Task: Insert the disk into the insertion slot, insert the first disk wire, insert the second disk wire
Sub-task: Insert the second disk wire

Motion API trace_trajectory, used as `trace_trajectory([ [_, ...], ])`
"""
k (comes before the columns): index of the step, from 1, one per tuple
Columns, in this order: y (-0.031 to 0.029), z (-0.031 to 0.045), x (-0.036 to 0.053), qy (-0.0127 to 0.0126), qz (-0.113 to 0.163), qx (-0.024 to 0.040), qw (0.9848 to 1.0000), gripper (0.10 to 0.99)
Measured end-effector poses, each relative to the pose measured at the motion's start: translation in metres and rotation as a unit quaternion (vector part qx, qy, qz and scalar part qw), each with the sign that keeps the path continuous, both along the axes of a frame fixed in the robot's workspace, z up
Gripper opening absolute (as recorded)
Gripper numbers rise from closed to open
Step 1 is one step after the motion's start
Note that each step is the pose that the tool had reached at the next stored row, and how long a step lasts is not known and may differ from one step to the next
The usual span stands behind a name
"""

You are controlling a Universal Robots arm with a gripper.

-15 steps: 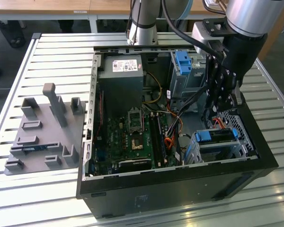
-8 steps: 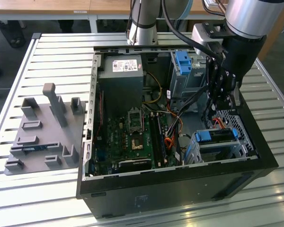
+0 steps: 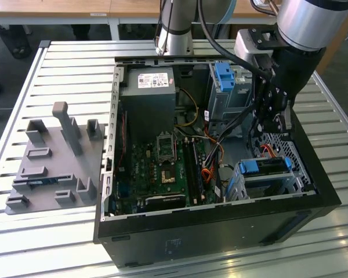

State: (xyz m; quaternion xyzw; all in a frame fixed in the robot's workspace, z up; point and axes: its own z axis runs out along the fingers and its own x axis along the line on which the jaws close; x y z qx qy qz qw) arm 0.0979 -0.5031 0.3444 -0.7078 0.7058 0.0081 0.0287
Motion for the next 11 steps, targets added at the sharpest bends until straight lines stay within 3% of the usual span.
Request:
trace_trajectory([
  [3, -0.0045, -0.0006, 0.0, 0.0, 0.0, 0.0, 1.0, 0.149],
  [8, -0.0202, -0.0029, -0.0001, -0.0003, 0.0, 0.0008, 1.0, 0.149],
  [10, -0.0256, -0.0035, -0.0001, -0.0003, 0.0, 0.0049, 1.0, 0.149],
  [11, -0.0273, -0.0038, -0.0001, -0.0004, 0.0, 0.0117, 0.9999, 0.149],
])
